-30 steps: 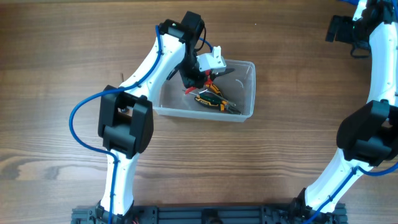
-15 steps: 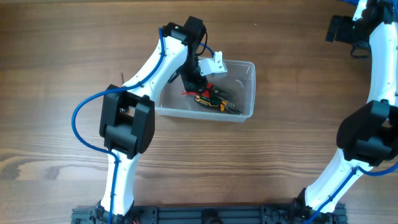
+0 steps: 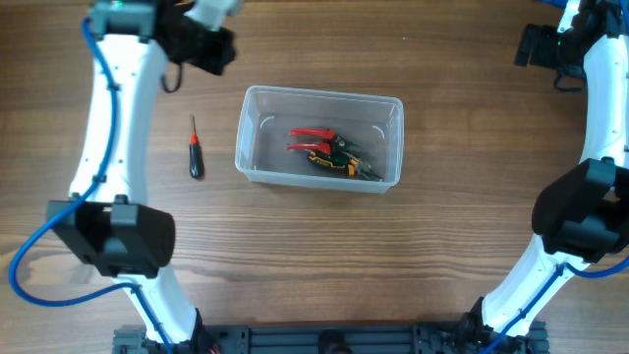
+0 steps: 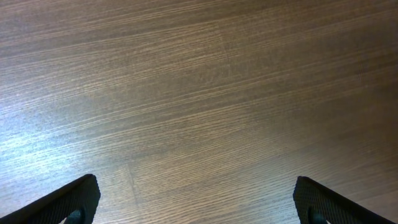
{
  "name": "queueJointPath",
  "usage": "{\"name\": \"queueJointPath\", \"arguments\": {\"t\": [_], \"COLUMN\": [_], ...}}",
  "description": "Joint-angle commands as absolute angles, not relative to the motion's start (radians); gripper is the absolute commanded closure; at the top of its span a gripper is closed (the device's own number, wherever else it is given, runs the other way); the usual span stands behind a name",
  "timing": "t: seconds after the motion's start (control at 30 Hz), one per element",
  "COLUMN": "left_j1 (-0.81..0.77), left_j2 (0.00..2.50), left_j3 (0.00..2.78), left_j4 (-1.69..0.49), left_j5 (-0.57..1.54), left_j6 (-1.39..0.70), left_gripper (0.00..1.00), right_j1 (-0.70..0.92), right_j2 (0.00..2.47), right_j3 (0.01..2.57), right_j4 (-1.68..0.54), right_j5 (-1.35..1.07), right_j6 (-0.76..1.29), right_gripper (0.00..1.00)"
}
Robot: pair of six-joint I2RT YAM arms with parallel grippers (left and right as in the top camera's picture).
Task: Pack container
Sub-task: 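Carry the shears into the container and open the left gripper, then grasp the red-handled screwdriver with the left gripper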
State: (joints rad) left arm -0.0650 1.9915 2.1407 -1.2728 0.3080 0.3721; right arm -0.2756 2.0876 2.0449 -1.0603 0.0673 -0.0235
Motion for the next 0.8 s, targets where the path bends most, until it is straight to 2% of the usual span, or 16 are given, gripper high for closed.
{"name": "queueJointPath", "arguments": {"t": [0.0, 0.13, 0.77], "left_j1": [0.053, 0.125, 0.115], "left_j2": [2.017, 2.047, 2.125], "left_j3": [2.145, 2.144, 1.697], "left_j4": [-1.308, -1.361, -1.211], "left_j5": [0.306, 0.305, 0.203], "left_j6": [0.160, 0.115, 0.115], "left_gripper": [0.86, 0.80, 0.78], "right_j1": [-0.273, -0.273, -0.273], "right_j2": [2.072, 2.072, 2.072], "right_j3": [2.055, 2.055, 2.055], "right_j4": [-1.057, -1.057, -1.057], "right_j5": [0.054, 0.054, 0.054], "right_j6": [-0.026, -0.026, -0.026], "right_gripper": [0.00, 0.00, 0.00]}}
